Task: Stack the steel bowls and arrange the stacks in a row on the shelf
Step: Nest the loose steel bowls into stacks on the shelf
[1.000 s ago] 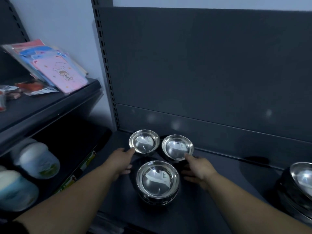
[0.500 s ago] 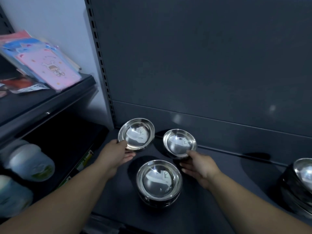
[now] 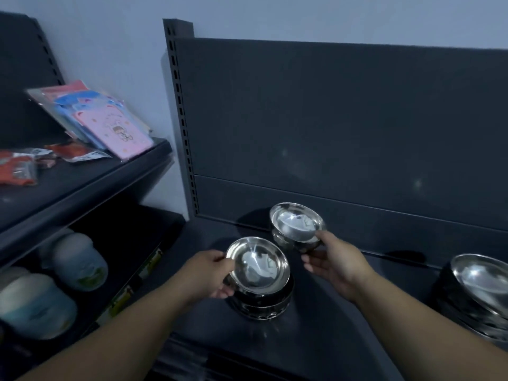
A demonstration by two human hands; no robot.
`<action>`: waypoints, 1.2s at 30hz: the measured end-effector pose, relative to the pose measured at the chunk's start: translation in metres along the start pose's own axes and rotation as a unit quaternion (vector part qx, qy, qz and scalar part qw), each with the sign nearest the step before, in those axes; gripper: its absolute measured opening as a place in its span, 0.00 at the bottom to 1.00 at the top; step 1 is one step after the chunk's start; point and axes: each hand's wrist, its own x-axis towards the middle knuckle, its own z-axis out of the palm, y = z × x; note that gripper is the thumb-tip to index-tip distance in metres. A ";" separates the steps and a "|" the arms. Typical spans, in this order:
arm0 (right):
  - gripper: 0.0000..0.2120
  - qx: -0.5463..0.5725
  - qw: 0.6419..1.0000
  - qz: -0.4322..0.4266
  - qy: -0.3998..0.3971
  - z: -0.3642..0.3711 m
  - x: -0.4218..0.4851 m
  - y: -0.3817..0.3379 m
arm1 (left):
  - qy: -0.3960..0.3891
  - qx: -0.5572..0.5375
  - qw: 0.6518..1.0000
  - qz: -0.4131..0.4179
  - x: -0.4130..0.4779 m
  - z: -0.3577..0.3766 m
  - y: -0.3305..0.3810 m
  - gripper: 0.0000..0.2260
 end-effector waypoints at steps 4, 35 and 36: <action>0.14 -0.035 0.999 -0.006 -0.020 0.006 -0.016 -0.006 | 0.023 0.016 1.000 0.006 -0.005 0.009 -0.009 0.08; 0.20 -0.211 0.972 0.029 -0.102 0.014 -0.037 0.037 | -0.039 -0.155 0.987 -0.005 -0.004 0.025 -0.042 0.28; 0.22 -0.187 0.975 0.044 -0.112 0.014 -0.036 0.039 | -0.047 -0.169 0.984 -0.009 -0.004 0.026 -0.042 0.31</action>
